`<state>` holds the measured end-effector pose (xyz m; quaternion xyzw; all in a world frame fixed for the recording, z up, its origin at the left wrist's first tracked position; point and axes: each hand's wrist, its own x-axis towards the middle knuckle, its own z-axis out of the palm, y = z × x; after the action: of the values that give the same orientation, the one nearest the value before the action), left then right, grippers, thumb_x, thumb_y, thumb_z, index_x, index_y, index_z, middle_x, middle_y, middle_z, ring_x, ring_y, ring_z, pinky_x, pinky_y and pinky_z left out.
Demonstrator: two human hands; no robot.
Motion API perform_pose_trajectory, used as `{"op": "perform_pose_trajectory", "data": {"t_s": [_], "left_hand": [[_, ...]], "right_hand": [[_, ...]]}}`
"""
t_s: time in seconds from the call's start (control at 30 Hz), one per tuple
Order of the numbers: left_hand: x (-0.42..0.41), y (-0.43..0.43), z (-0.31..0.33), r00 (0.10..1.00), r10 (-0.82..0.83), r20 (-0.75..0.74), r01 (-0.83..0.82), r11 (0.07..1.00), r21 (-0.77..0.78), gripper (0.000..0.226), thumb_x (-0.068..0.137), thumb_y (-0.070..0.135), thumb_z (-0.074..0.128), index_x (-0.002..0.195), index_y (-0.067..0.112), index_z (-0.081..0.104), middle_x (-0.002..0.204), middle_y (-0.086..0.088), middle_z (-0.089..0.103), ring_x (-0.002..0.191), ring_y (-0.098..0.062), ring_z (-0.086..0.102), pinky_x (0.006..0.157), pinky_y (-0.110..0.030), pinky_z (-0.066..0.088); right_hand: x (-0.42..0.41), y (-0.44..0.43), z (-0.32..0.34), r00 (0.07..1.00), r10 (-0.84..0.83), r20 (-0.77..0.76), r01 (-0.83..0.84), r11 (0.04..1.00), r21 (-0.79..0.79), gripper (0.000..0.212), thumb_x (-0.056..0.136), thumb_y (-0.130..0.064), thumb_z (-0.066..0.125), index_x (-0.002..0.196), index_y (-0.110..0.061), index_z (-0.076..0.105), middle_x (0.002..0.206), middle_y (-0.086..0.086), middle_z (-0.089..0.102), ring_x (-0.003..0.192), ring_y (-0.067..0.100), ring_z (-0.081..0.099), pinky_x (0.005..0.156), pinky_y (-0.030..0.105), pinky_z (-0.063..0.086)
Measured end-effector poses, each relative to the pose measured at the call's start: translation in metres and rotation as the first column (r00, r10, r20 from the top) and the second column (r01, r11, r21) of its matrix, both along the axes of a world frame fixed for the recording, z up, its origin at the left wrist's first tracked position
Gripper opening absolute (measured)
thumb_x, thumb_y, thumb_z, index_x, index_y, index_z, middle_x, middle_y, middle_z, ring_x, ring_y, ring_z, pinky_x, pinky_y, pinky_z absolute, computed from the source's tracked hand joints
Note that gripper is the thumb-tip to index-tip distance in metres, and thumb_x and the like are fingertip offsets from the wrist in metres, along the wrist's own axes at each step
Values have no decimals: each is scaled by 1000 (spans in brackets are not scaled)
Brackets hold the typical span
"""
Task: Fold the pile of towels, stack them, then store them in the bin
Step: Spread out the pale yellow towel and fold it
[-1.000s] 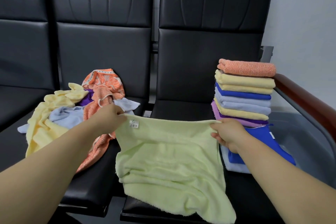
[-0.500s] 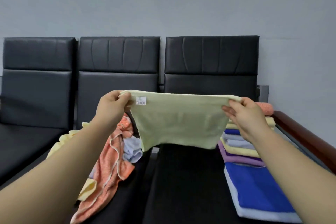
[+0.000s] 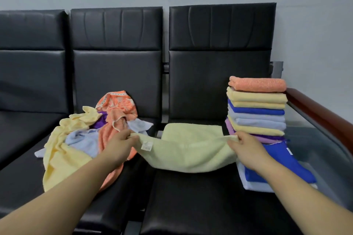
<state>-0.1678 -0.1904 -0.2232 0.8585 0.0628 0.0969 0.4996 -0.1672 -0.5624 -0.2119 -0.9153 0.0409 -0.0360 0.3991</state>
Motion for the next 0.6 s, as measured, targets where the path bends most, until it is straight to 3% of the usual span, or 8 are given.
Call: {"op": "perform_pose_trajectory", "data": {"t_s": [0.1, 0.23, 0.37, 0.47, 0.6], "left_hand": [[0, -1, -1, 1000, 9, -12, -9, 1000, -7, 21, 97, 14, 59, 83, -1, 60, 76, -5, 54, 72, -16, 46, 60, -29, 36], [0, 7, -10, 994, 28, -109, -27, 1000, 16, 19, 98, 9, 60, 82, 2, 66, 77, -5, 61, 74, -17, 53, 64, -26, 40], [0, 12, -20, 980, 31, -196, -21, 998, 54, 20, 97, 14, 61, 78, 11, 66, 74, -2, 61, 72, -16, 54, 63, -28, 40], [6, 13, -25, 973, 64, -224, -49, 996, 71, 18, 97, 16, 60, 81, 11, 67, 77, -3, 62, 72, -18, 54, 63, -30, 42], [16, 14, -37, 967, 131, -220, -130, 991, 20, 18, 97, 12, 52, 82, 6, 61, 69, -7, 53, 63, -21, 46, 56, -30, 34]], "right_hand": [[-4, 1, -6, 995, 1, -98, 5, 998, 63, 13, 101, -26, 56, 98, -15, 62, 99, 8, 69, 89, 22, 63, 70, 37, 48], [-10, -1, -8, 951, 29, -309, -10, 998, 62, 15, 100, -21, 57, 105, -8, 63, 104, 14, 66, 86, 23, 58, 70, 34, 44], [-10, 4, -6, 928, 11, -371, -62, 990, -125, 13, 100, -18, 55, 103, -11, 65, 108, 12, 64, 91, 22, 57, 71, 33, 42], [-5, 10, -9, 926, -26, -376, -86, 957, -276, 14, 99, -16, 50, 99, -11, 63, 103, 9, 65, 85, 21, 56, 63, 30, 40], [6, 16, -15, 969, -53, -240, -11, 966, -257, 12, 95, -18, 50, 84, -13, 51, 92, 6, 62, 76, 21, 52, 61, 34, 38]]}}
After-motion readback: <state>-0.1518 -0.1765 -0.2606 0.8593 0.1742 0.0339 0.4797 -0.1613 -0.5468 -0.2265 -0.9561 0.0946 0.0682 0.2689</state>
